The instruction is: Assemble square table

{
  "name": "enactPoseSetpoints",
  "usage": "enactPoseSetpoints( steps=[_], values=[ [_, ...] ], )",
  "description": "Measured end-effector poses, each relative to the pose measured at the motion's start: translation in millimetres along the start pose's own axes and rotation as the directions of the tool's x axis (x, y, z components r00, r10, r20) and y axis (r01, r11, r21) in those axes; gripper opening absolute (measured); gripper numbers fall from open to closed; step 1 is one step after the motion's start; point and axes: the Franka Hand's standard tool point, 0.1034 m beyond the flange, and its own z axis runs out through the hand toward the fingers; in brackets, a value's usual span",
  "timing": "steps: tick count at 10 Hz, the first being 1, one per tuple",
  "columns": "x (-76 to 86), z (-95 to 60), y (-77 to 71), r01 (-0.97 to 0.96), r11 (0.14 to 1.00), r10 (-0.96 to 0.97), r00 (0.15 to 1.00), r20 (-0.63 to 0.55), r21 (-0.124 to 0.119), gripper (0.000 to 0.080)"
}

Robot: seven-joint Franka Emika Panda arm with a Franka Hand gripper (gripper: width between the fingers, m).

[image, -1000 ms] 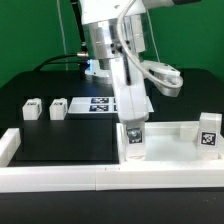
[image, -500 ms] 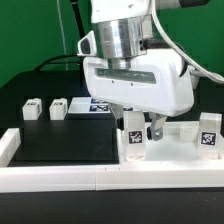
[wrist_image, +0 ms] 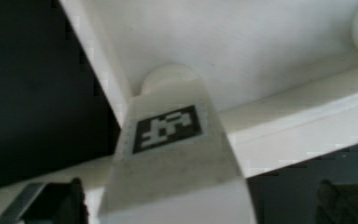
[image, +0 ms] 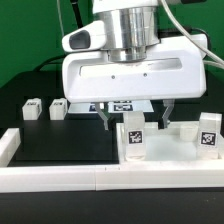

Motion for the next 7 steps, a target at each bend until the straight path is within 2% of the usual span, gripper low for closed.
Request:
enactPoseSetpoints(
  steps=[1,2,3,4,5,7],
  values=[
    [-0.2,0.5,0.4,-0.052,0.999,0.052,0.999,0.001,-0.001,0.0648],
    [-0.4,0.9,0.6,-0.081,0.997,0.081,0.997,0.002,-0.001,0.0552],
    [-0.7,1.4,0.6,-0.165,0.986,0.165,0.986,0.002,-0.001,0.0369],
    [-0.9,1.7,2.0,-0.229,0.973,0.229,0.973,0.002,-0.004,0.0369],
    [-1.2,2.4,4.9,-0.28,0.96,0.28,0.96,0.003,-0.007,0.0296],
    [0.7,3.8,10.0,-0.475,0.88,0.475,0.88,-0.002,-0.012,0.0294]
  ],
)
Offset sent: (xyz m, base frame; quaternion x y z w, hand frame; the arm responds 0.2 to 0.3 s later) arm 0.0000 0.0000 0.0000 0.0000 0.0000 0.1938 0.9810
